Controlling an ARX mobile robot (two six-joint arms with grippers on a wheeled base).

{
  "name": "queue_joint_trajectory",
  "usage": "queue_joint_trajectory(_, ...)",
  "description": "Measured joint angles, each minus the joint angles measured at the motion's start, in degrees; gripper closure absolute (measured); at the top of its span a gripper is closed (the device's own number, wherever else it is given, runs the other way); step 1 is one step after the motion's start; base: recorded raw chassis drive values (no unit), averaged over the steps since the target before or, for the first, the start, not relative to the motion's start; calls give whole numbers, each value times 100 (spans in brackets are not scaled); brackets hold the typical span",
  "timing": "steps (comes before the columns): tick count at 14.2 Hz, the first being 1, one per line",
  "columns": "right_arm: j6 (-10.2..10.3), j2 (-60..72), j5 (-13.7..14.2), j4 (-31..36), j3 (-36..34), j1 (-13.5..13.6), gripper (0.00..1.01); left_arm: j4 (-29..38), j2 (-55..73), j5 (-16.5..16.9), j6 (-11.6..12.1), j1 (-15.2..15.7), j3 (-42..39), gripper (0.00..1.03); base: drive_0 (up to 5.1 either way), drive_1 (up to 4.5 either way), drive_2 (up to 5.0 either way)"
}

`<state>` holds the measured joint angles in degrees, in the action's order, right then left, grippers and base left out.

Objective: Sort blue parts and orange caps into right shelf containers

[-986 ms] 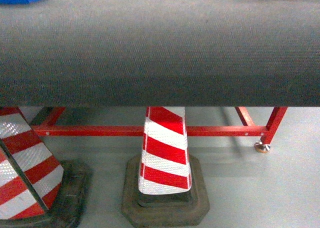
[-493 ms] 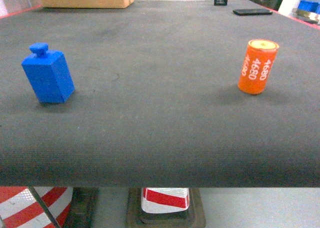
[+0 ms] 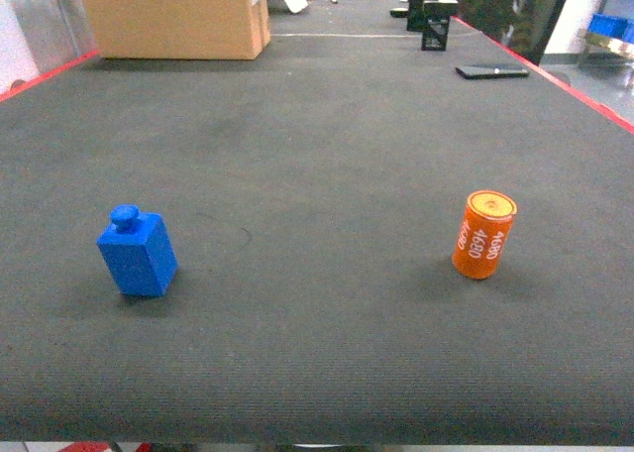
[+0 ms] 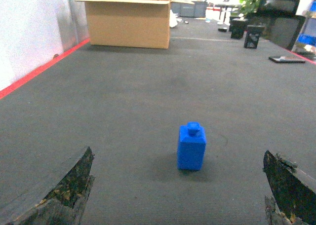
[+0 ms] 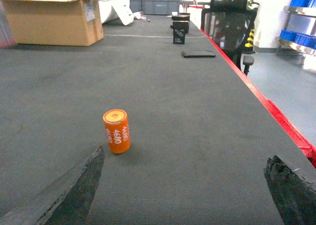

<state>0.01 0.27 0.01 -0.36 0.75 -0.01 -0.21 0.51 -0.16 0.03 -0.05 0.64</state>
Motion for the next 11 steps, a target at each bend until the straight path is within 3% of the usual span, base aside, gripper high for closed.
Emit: queue_joint_trajectory(11,0,0,-2,7,0,0,3,-2,0,13,-2,0,0,5,0,0,0)
